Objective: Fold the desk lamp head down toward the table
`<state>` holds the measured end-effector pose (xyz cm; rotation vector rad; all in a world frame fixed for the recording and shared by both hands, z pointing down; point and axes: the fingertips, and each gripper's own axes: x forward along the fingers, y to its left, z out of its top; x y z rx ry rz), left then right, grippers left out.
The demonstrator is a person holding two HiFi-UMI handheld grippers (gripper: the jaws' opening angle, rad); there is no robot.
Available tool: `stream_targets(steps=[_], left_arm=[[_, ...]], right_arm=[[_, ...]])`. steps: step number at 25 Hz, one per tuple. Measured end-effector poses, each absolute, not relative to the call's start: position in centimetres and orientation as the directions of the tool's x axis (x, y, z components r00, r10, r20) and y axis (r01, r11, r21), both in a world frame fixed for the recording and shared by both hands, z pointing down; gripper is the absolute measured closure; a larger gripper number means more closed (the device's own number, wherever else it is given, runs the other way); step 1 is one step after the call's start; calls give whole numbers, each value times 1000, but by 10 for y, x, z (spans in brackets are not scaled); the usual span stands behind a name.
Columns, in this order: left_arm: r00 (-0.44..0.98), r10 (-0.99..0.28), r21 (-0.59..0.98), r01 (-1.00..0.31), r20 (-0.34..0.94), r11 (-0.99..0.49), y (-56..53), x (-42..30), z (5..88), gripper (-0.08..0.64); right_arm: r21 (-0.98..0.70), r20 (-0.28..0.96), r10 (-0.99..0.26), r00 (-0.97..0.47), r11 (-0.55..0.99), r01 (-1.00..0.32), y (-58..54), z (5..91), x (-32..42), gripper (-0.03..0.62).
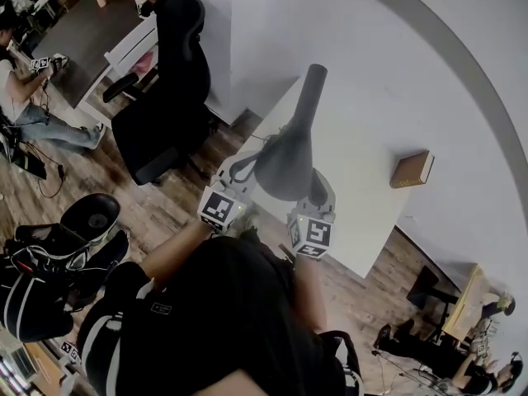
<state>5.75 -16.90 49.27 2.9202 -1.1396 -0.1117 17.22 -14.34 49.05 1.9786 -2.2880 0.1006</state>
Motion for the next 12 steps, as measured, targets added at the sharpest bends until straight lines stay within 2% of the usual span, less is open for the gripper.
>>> stream_targets(steps=[9, 12], left_arm=[[740, -670, 45, -669, -58, -742, -173, 54, 498, 523], [743, -667, 47, -665, -58, -745, -179, 47, 505, 522]], right_arm=[[84, 164, -978, -129, 144, -986, -146, 496, 168, 570], [126, 206, -969, -137, 165, -978, -145, 504, 159, 509]])
